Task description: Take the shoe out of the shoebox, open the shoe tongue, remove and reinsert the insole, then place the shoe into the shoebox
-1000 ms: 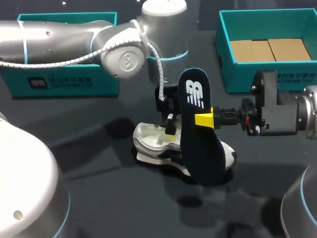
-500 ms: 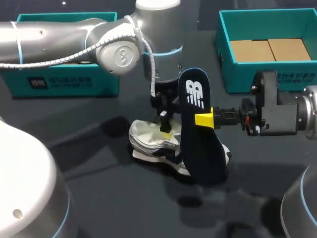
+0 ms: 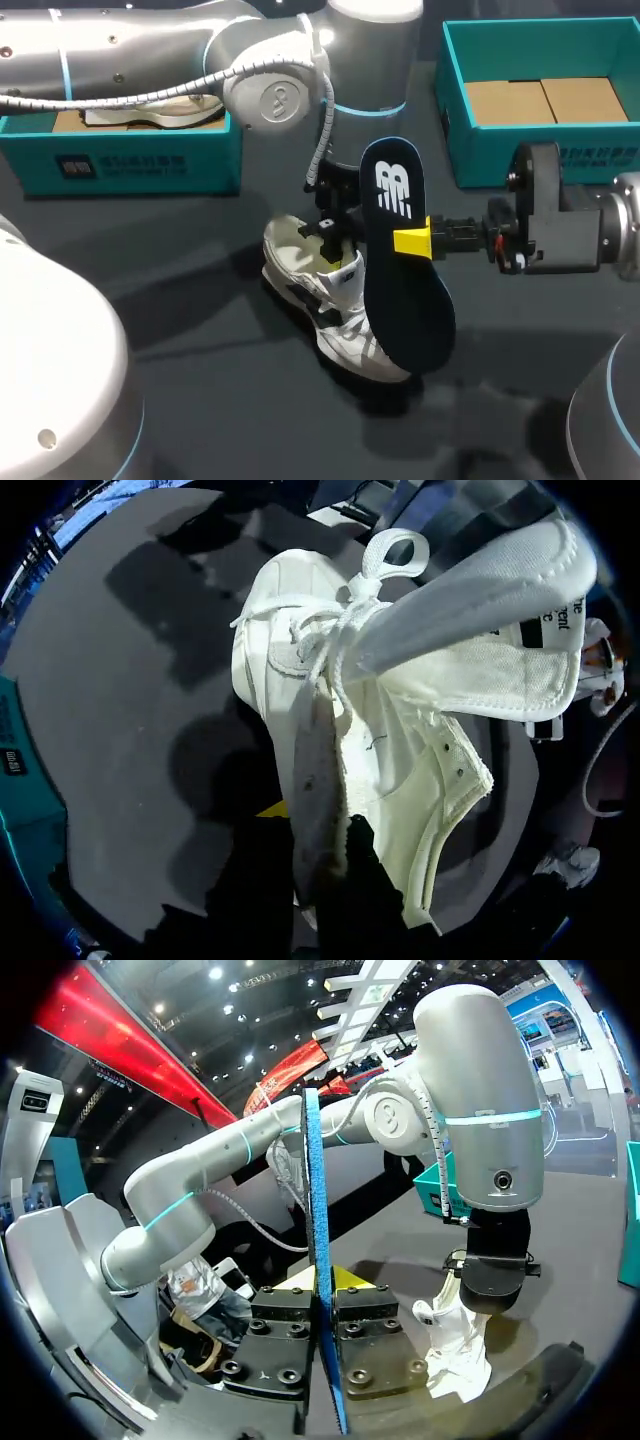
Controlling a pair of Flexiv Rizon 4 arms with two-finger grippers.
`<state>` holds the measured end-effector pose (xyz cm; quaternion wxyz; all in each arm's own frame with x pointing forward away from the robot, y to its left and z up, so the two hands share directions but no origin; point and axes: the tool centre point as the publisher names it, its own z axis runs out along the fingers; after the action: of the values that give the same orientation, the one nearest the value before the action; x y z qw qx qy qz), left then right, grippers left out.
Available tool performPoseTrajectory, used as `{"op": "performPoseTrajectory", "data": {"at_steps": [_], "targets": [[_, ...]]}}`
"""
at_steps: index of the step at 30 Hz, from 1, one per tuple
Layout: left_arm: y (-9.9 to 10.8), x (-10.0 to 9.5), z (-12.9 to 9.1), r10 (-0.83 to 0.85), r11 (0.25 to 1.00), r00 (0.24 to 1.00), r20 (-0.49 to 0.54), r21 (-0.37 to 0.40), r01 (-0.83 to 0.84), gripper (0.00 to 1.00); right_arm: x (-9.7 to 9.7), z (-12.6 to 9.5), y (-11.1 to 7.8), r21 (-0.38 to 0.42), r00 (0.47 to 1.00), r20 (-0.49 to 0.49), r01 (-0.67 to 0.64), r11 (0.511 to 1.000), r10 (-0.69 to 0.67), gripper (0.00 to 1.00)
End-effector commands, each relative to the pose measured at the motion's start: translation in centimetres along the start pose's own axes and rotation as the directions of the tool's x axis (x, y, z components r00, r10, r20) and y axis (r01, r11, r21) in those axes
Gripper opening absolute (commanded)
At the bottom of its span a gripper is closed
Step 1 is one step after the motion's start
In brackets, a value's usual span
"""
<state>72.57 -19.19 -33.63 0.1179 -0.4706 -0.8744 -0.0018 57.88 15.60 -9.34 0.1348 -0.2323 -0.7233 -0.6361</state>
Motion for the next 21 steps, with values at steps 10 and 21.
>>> {"op": "performPoseTrajectory", "data": {"at_steps": [10,21], "targets": [[-0.1,-0.8,-0.2,0.461,0.887,0.885,0.061,-0.033,-0.46,0.0,0.2,0.0,-0.2,-0.003,1.0,0.004,0.0,1.0,0.0,0.0],[-0.8,-0.8,1.2,0.558,0.828,0.829,0.038,-0.082,-0.554,0.0,0.2,0.0,-0.2,-0.003,1.0,0.004,0.0,1.0,0.0,0.0]]}}
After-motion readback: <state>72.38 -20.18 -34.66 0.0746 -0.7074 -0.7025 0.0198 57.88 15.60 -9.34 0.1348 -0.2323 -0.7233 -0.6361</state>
